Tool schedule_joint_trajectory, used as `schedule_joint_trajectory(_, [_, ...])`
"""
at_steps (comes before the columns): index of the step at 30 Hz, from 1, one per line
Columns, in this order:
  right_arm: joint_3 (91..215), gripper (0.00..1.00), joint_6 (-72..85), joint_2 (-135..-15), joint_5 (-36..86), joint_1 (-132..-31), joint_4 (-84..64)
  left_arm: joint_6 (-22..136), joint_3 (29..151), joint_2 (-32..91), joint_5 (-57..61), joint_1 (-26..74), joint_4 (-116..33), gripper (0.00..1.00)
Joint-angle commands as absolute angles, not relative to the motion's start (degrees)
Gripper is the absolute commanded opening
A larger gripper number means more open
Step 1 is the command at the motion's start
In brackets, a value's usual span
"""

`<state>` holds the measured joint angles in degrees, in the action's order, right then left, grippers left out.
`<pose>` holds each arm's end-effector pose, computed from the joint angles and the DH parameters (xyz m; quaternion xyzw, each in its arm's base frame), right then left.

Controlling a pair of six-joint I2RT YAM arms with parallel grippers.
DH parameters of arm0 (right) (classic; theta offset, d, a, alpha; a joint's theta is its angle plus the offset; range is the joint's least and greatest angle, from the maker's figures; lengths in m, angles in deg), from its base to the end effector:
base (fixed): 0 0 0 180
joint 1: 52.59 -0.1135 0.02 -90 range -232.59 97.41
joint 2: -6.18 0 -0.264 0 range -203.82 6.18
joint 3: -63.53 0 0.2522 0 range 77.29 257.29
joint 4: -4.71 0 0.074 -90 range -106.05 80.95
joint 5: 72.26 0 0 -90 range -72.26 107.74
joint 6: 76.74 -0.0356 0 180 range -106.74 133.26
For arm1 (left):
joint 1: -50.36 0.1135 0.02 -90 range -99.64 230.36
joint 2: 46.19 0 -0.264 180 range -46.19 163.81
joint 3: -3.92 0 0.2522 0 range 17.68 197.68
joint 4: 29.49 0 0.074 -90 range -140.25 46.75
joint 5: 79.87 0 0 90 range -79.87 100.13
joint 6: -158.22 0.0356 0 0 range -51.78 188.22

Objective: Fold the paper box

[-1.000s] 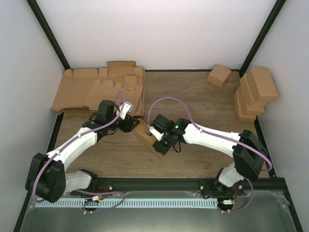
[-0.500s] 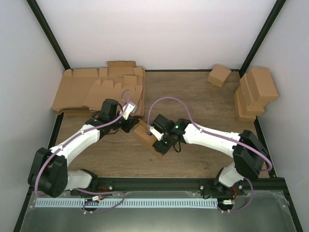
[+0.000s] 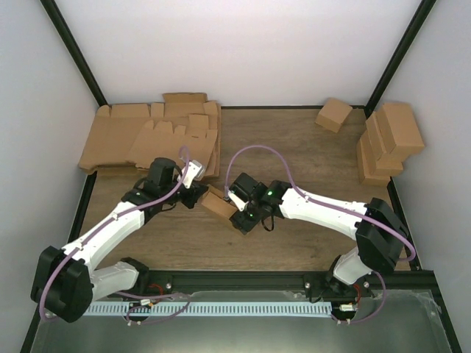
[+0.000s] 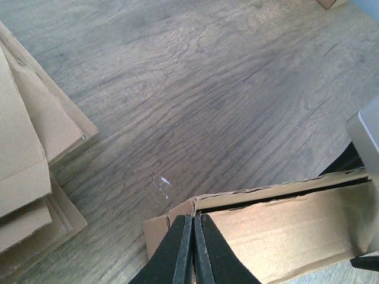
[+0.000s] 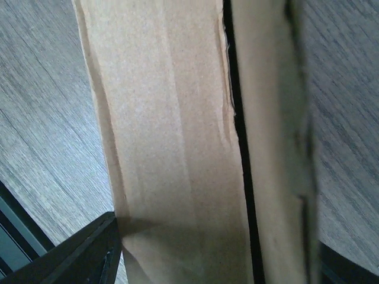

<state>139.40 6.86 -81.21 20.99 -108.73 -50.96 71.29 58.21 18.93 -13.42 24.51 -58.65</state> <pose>0.1641 0.2482 0.2259 -0.4172 0.8866 0.1264 0.1545 0.2083 -0.1167 0.2371 0.3051 0.8376 -0.2630 0.3691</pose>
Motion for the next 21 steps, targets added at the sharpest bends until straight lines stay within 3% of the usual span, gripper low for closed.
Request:
schedule_joint_trajectory(1, [140.4,0.66,5.5,-81.25,20.03,-109.19,-48.5,70.19,56.38,18.35,-13.94,23.75,-58.78,0.04])
schedule_joint_trajectory(5, [139.98,0.7,4.22,-81.12,18.96,-109.19,-46.89,68.37,54.51,17.72,-13.57,23.05,-57.37,0.04])
schedule_joint_trajectory(10, [139.95,0.62,3.28,-81.33,18.3,-109.19,-45.71,67.16,54.15,17.7,-12.12,22.46,-58.06,0.04])
schedule_joint_trajectory(21, [139.43,0.62,3.05,-81.71,17.86,-109.19,-46.04,61.98,52.18,15.55,-8.97,21.88,-57.66,0.04])
